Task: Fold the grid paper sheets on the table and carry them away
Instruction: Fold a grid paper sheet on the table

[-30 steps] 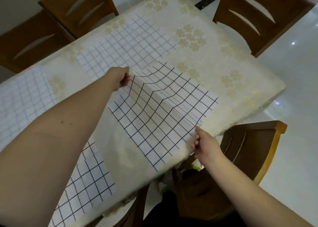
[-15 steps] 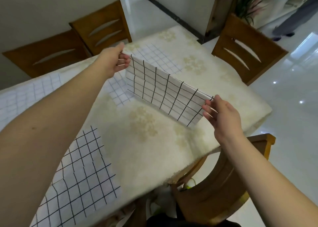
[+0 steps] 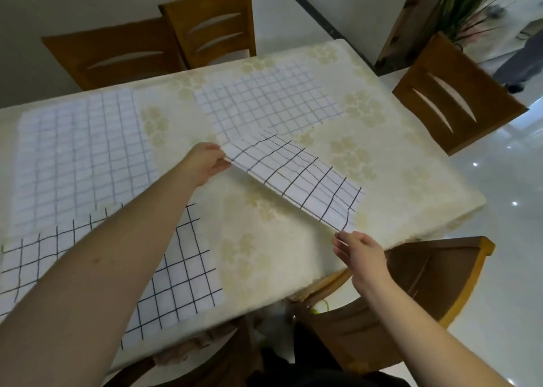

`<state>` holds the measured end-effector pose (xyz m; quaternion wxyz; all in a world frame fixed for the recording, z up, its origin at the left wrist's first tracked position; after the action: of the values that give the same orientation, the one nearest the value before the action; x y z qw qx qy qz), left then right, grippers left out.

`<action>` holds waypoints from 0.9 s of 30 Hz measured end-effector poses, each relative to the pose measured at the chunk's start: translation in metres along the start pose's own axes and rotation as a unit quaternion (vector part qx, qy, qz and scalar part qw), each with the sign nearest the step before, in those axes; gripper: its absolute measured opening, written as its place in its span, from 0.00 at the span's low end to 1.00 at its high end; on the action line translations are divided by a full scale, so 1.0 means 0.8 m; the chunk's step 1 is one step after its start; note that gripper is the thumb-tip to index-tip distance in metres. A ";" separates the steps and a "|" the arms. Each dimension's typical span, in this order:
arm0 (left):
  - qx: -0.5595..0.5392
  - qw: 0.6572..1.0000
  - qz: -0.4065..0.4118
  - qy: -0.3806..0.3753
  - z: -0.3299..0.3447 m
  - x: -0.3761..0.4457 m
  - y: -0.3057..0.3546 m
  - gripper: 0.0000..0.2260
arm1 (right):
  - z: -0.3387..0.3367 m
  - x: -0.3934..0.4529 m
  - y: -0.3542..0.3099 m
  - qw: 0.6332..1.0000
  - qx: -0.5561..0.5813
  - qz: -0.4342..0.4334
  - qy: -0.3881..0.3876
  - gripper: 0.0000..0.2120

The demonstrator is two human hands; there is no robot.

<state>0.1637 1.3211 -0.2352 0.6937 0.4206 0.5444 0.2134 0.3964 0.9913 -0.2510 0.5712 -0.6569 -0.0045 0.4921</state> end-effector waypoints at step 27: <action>-0.231 0.959 -0.159 -0.031 0.082 -0.064 -0.228 0.22 | 0.009 0.043 0.021 0.993 -0.089 0.047 -0.067 0.13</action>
<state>0.1790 1.1584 -0.3516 0.8133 0.1635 0.5185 0.2072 0.4000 1.0107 -0.2852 0.4851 -0.6698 -0.0554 0.5594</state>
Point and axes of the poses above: each hand's wrist, its own x-axis towards the middle knuckle, its own z-axis out of the palm, y = z × x, the point moved 8 cm from there along x, towards the middle knuckle, and after that the axes turned 8 degrees about -y, right-handed, at the moved point
